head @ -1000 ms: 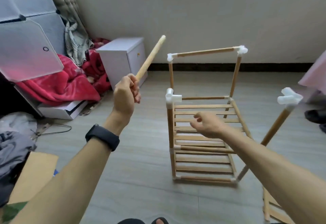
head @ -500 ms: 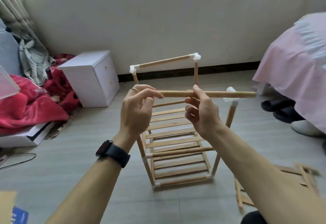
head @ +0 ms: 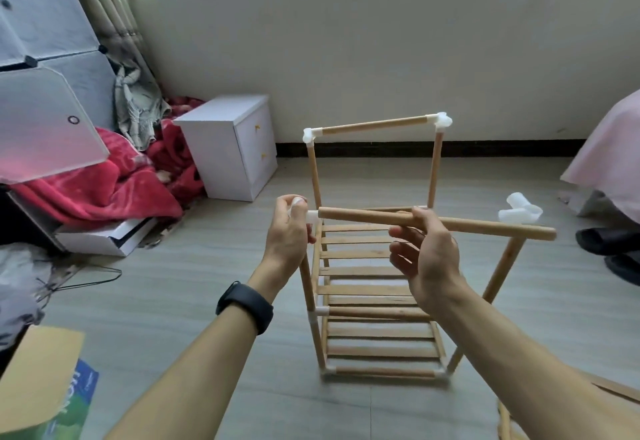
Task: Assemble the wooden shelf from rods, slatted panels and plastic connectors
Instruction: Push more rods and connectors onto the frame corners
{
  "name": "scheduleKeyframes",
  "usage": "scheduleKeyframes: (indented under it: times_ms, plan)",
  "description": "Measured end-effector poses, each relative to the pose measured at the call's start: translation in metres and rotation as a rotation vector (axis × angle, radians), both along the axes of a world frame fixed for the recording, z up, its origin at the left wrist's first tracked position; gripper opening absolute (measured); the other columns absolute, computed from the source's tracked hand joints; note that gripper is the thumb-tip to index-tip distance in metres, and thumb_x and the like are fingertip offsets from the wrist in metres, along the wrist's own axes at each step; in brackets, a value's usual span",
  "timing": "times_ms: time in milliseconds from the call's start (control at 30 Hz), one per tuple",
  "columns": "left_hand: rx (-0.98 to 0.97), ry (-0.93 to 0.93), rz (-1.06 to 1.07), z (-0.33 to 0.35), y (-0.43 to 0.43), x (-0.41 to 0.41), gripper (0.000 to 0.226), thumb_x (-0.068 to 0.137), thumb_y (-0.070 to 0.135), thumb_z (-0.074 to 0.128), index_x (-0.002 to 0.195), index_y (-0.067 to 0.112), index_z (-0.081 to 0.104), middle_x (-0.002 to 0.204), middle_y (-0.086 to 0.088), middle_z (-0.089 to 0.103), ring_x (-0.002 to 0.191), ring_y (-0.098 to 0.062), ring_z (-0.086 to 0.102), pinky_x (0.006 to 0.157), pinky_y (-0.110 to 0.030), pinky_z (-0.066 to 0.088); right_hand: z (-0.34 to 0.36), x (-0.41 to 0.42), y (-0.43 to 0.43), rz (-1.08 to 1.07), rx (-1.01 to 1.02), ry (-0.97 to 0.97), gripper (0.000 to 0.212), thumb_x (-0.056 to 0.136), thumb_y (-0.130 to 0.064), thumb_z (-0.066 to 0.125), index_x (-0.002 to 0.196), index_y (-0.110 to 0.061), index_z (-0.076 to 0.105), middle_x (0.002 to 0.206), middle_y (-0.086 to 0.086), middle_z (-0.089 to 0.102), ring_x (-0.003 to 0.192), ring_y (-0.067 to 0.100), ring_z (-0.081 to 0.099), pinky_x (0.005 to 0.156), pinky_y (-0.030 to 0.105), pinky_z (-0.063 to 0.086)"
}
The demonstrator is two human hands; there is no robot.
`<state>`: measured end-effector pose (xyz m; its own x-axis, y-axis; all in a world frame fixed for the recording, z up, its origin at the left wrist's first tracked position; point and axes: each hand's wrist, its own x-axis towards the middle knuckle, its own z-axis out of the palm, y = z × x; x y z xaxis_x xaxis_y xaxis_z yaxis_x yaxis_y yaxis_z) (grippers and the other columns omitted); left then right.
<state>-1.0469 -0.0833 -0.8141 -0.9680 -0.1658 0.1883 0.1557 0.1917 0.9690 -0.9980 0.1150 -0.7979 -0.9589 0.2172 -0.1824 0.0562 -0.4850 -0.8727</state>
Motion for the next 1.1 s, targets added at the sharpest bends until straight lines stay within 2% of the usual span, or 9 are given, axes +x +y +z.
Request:
scheduleKeyframes:
  times_ms: [100,333,600,733,867,1000,1100]
  plan:
    - [0.023,0.007,0.002,-0.002,0.0,-0.002,0.02,0.108,0.035,0.035,0.108,0.021,0.05,0.071,-0.001,0.049,0.054,-0.005,0.051,0.055,-0.02,0.049,-0.001,0.0,0.0,0.02,-0.028,-0.015,0.03,0.099,-0.037,0.054,0.081,-0.017,0.068,0.068,0.002,0.067,0.054,0.012,0.06,0.053,0.026,0.049]
    - [0.098,0.007,0.0,-0.003,0.002,-0.003,0.021,0.109,0.035,0.034,0.108,0.021,0.049,0.071,0.0,0.045,0.057,-0.007,0.046,0.059,-0.028,0.046,-0.005,0.0,-0.007,0.082,0.026,-0.023,0.028,0.101,-0.036,0.057,0.086,-0.015,0.069,0.077,0.004,0.07,0.059,0.013,0.062,0.055,0.028,0.049]
    - [0.147,0.05,-0.003,-0.006,0.006,0.0,0.019,0.109,0.029,0.033,0.104,0.018,0.048,0.06,0.01,0.047,0.051,-0.004,0.046,0.052,-0.022,0.045,0.005,-0.008,-0.014,0.101,0.141,0.052,0.03,0.101,-0.039,0.058,0.087,-0.014,0.065,0.072,0.001,0.068,0.062,0.012,0.066,0.058,0.026,0.052]
    - [0.153,0.06,0.015,-0.005,0.003,-0.003,0.019,0.109,0.028,0.032,0.104,0.017,0.047,0.066,0.003,0.045,0.052,-0.005,0.045,0.054,-0.026,0.043,0.009,-0.016,-0.018,0.103,0.166,0.07,0.029,0.102,-0.037,0.057,0.086,-0.013,0.064,0.068,-0.001,0.067,0.061,0.012,0.065,0.057,0.026,0.052]
    - [0.081,0.081,0.021,-0.007,0.002,-0.005,0.019,0.11,0.032,0.031,0.103,0.019,0.044,0.067,0.001,0.044,0.052,-0.007,0.046,0.052,-0.024,0.045,0.009,-0.023,-0.012,0.183,0.174,0.045,0.033,0.102,-0.041,0.057,0.089,-0.011,0.066,0.075,0.003,0.068,0.065,0.015,0.065,0.059,0.028,0.051]
    - [0.013,0.115,0.071,-0.009,0.007,-0.001,0.021,0.11,0.035,0.03,0.107,0.02,0.045,0.071,-0.003,0.051,0.053,-0.006,0.053,0.054,-0.021,0.05,0.006,-0.022,-0.004,0.225,0.185,0.011,0.036,0.099,-0.045,0.06,0.098,-0.01,0.068,0.084,0.003,0.072,0.066,0.015,0.068,0.057,0.027,0.053]
    - [-0.042,0.11,0.108,-0.008,0.006,0.0,0.025,0.11,0.036,0.03,0.112,0.019,0.047,0.082,-0.008,0.06,0.06,-0.004,0.06,0.058,-0.021,0.052,0.001,-0.016,0.006,0.268,0.315,0.038,0.04,0.101,-0.046,0.056,0.108,-0.009,0.07,0.084,0.001,0.075,0.065,0.014,0.069,0.057,0.025,0.054]
